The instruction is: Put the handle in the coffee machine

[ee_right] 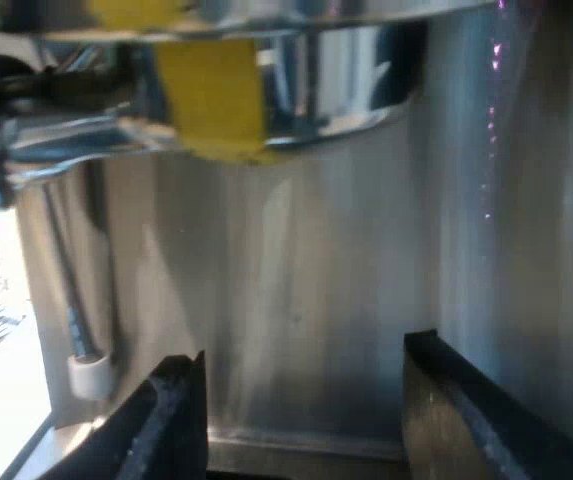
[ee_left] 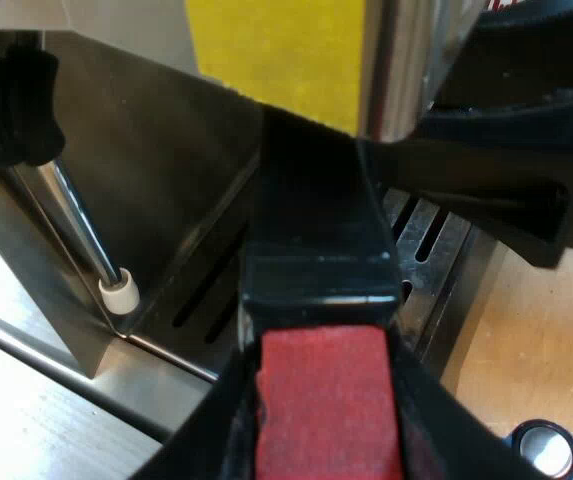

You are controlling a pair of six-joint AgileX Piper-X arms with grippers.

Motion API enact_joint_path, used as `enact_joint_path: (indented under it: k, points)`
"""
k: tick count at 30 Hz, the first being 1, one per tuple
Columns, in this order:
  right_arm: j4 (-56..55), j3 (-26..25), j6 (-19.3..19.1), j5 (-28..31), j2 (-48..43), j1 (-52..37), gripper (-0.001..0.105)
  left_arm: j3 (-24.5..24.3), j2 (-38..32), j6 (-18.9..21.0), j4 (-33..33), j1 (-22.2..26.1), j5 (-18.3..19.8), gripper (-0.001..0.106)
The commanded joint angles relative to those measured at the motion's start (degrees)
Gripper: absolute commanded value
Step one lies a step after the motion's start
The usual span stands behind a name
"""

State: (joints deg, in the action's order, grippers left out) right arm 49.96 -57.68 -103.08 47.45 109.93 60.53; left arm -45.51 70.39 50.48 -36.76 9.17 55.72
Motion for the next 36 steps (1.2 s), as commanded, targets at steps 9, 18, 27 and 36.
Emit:
enact_joint_path:
  k: [9,18,27,36]
  points:
    - [0.4,-1.3,-0.2,-1.3,0.1,-2.5,0.047,-2.1,-1.3,1.1,3.9,-0.3,9.3,0.000]
    - [-1.0,-1.7,-0.4,-3.5,0.1,-2.6,0.047,-2.1,-1.3,1.1,3.9,-0.3,9.3,0.000]
    - [1.7,-2.0,-1.3,-4.5,0.1,-2.6,0.047,-2.1,-1.3,1.1,3.9,-0.3,9.3,0.000]
    - [1.4,-4.8,-4.2,-4.0,0.1,-2.6,0.047,-2.1,-1.3,1.1,3.9,-0.3,9.3,0.000]
